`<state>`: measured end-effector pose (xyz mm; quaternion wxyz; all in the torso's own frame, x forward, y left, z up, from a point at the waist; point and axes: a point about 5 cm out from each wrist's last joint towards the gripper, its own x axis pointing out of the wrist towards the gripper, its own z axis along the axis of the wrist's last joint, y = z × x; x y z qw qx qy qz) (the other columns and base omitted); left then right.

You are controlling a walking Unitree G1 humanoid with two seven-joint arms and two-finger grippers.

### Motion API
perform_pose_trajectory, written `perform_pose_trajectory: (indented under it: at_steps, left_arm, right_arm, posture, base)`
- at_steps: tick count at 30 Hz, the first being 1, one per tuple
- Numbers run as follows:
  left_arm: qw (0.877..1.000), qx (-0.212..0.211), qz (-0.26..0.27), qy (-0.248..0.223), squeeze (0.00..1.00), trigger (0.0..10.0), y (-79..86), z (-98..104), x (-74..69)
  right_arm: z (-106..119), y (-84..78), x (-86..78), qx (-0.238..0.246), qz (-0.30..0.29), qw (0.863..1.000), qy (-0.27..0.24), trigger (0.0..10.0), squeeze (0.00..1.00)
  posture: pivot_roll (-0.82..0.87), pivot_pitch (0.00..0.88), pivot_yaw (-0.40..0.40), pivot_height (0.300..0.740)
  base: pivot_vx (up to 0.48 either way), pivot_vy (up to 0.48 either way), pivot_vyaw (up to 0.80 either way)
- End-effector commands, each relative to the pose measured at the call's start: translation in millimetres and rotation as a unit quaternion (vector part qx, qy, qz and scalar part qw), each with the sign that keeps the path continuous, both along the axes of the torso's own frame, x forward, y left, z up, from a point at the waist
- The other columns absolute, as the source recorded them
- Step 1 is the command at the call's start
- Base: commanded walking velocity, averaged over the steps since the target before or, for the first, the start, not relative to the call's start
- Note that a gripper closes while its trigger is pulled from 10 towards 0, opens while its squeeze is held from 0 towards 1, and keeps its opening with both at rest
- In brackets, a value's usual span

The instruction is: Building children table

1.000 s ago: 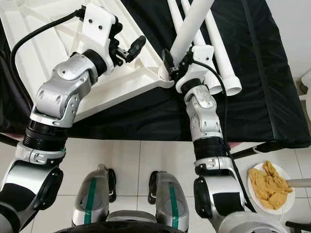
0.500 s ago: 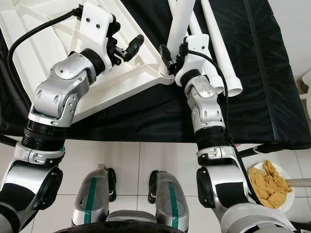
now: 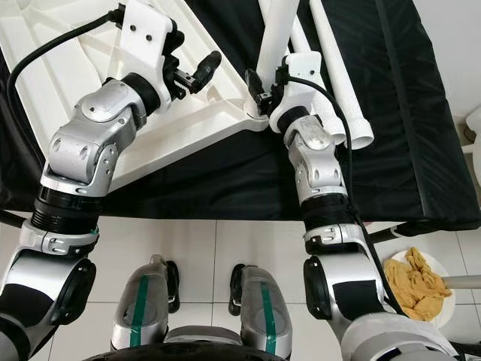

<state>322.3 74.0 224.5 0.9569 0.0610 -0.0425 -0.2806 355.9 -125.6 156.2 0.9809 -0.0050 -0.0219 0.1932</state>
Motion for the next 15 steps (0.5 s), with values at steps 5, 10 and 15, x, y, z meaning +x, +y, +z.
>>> perform_pose_trajectory:
  at_steps: [5,10,15]
  left_arm:
    - [1.000,0.003,0.009,0.000,0.00,10.0,1.2,1,0.4]
    - [1.000,0.001,0.011,0.000,0.00,10.0,2.1,1,0.4]
    - [1.000,0.001,0.013,-0.001,0.00,10.0,2.4,1,0.4]
  right_arm:
    - [-36,-1.2,-5.8,-0.065,0.004,0.995,0.073,10.0,0.00]
    - [-40,-0.8,-10.3,-0.079,0.013,0.994,0.069,10.0,0.00]
    - [-49,-3.5,-17.3,-0.076,0.009,0.995,0.071,10.0,0.00]
  posture:
    - [0.10,0.077,-0.041,0.740]
    - [0.10,0.077,-0.045,0.740]
    - [0.10,0.076,-0.047,0.740]
  base:
    - [0.000,0.000,0.00]
    - [0.000,0.000,0.00]
    - [0.000,0.000,0.00]
